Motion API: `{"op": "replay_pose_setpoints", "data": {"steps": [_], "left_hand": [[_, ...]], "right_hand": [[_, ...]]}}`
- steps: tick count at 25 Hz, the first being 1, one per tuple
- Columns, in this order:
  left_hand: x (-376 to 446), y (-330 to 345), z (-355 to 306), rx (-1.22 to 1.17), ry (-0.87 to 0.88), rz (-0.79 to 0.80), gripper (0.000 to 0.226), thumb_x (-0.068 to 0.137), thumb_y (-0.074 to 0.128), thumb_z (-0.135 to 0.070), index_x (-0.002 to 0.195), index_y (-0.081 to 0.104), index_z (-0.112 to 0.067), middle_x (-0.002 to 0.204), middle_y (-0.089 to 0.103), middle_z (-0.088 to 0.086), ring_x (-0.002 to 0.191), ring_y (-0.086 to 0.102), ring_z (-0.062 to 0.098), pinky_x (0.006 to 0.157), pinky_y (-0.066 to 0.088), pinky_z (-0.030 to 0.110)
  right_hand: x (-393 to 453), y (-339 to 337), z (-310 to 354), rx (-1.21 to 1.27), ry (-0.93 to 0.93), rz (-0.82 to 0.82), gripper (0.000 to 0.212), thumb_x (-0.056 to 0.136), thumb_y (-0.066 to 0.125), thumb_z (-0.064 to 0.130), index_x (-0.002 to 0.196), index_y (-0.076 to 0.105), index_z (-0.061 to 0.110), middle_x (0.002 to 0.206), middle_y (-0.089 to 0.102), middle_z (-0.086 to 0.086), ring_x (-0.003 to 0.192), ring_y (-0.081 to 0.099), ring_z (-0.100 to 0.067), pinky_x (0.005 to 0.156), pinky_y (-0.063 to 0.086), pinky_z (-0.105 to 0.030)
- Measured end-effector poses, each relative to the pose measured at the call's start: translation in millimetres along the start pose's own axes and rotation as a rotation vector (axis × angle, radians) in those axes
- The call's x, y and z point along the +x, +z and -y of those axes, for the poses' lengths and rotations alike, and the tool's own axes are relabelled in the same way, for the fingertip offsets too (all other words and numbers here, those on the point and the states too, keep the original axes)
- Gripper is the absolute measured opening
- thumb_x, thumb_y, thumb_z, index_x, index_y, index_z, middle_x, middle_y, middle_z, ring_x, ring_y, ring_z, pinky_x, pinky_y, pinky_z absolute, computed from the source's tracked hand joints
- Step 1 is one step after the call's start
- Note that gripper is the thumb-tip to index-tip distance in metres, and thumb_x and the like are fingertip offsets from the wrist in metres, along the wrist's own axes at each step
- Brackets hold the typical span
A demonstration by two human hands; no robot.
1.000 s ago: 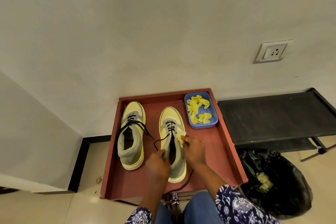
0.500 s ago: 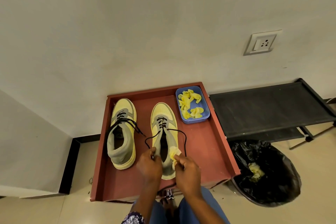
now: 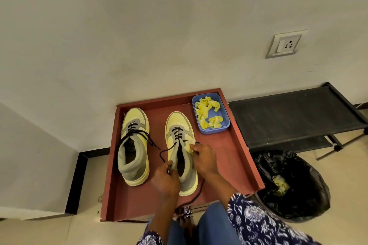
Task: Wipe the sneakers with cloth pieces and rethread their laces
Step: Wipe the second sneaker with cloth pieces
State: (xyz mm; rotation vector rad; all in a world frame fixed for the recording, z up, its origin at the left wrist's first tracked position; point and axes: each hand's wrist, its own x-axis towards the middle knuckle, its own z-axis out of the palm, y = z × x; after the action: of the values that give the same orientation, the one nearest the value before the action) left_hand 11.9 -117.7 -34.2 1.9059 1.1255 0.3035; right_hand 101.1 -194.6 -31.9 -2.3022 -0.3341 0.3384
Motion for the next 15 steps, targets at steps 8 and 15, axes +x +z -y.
{"op": "replay_pose_setpoints", "data": {"steps": [8, 15], "left_hand": [[-1, -3, 3, -0.034, 0.009, 0.005, 0.029, 0.082, 0.058, -0.001, 0.11, 0.065, -0.004, 0.109, 0.067, 0.013, 0.099, 0.063, 0.028, 0.088, 0.047, 0.033], [1, -7, 6, -0.081, -0.022, 0.046, 0.032, 0.081, 0.058, 0.002, 0.111, 0.065, -0.005, 0.111, 0.068, 0.01, 0.099, 0.064, 0.024, 0.089, 0.046, 0.03]], "right_hand": [[-80, 17, -10, 0.197, 0.002, -0.091, 0.032, 0.09, 0.051, 0.002, 0.119, 0.062, 0.01, 0.109, 0.061, -0.005, 0.092, 0.055, -0.009, 0.077, 0.038, 0.0], [-74, 26, -11, 0.282, 0.11, -0.116, 0.028, 0.091, 0.052, 0.006, 0.118, 0.062, 0.005, 0.098, 0.054, -0.001, 0.087, 0.053, -0.011, 0.069, 0.038, 0.002]]}}
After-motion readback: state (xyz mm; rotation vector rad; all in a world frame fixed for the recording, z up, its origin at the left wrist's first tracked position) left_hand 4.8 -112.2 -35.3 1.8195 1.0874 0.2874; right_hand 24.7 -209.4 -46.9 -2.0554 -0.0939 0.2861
